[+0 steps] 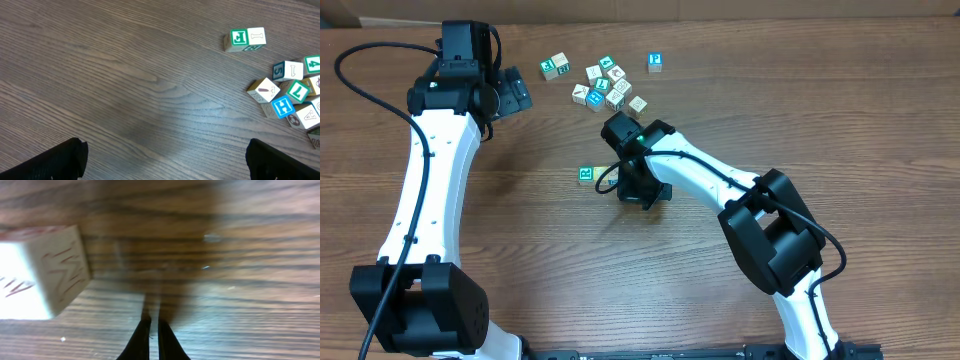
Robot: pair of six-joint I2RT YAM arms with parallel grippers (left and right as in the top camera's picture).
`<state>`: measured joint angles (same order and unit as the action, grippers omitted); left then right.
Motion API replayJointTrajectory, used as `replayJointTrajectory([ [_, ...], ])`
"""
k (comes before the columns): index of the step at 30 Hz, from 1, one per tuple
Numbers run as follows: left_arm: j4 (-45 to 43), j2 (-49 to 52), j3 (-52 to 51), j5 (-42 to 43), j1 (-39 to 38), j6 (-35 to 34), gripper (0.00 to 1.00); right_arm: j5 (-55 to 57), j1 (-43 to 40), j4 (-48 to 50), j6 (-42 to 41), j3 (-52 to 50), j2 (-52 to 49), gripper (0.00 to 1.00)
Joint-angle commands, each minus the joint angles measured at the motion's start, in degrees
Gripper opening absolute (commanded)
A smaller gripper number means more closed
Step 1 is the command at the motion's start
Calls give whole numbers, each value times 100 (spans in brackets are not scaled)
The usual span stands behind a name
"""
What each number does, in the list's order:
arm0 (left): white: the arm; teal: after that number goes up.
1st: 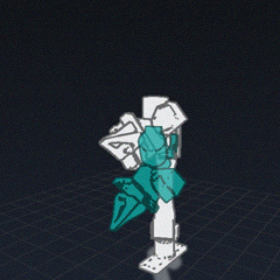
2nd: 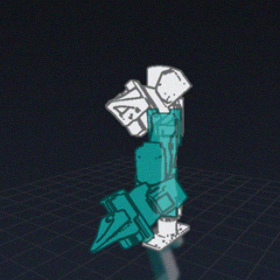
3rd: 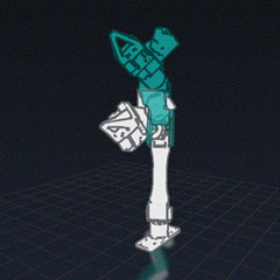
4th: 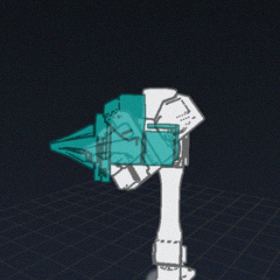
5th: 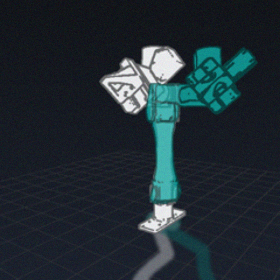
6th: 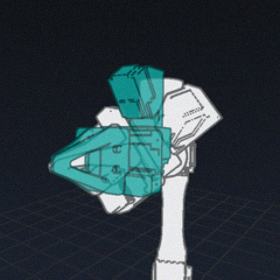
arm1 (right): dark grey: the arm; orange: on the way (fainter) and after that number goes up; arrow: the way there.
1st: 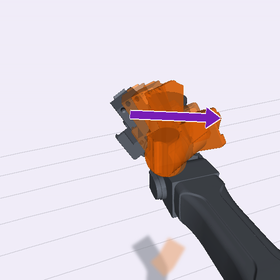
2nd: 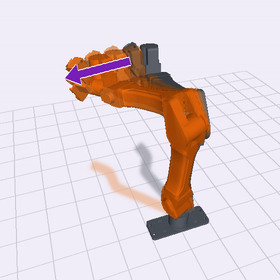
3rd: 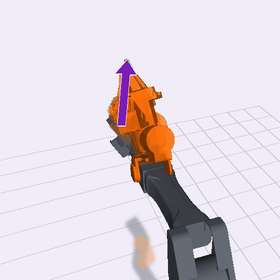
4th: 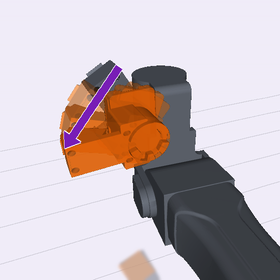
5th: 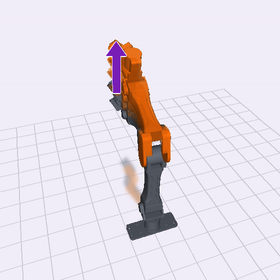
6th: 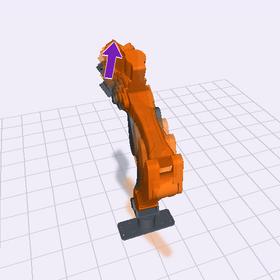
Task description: Form a horizontal line
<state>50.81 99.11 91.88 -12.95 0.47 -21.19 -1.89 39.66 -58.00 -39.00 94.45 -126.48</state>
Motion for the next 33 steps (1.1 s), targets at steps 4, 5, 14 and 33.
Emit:
replayJointTrajectory([
  [4,-7,15,11,-96,-11,22,100,334,-251,-55,-22,-33,109,11],
  [5,-4,15,11,-96,-11,24,100,334,-282,-68,-22,-33,109,12],
  [14,-7,15,11,-96,-11,24,100,334,-417,-109,-24,-33,109,42],
  [33,-7,15,11,-96,-11,24,99,330,-417,-199,-24,-33,109,100],
])
